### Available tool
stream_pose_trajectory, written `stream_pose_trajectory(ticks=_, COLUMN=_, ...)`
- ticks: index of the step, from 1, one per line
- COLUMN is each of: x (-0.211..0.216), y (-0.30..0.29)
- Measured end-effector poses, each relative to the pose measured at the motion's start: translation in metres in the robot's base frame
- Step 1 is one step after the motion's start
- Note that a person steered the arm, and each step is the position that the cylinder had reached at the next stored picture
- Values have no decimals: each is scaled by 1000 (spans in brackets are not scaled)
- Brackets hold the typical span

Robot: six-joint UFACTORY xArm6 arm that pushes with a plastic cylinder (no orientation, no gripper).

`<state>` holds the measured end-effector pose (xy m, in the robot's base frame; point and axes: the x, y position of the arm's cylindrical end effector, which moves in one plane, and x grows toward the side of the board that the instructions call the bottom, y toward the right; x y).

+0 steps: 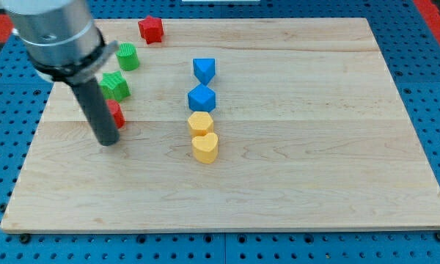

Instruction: Move the blue cube diagonally top right of the blue triangle

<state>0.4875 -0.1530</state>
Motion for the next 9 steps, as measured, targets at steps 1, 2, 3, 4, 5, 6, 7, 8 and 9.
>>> stream_pose_trajectory(ticks=1, x=0, y=24)
stream_pose_trajectory(ticks=2, x=0, y=25)
stream_pose_trajectory(ticks=3, x=8, y=41)
stream_pose_trajectory(ticks=4, x=28, y=70)
stream_pose_trajectory(ticks=5, x=49, y=113)
stream_pose_trajectory(ticks=6, x=36, y=127)
stream_pose_trajectory(ticks=7, x=8, y=139)
stream_pose_trajectory(ticks=8, x=-23, y=142)
stream_pose_trajectory(ticks=9, x=-17, y=122)
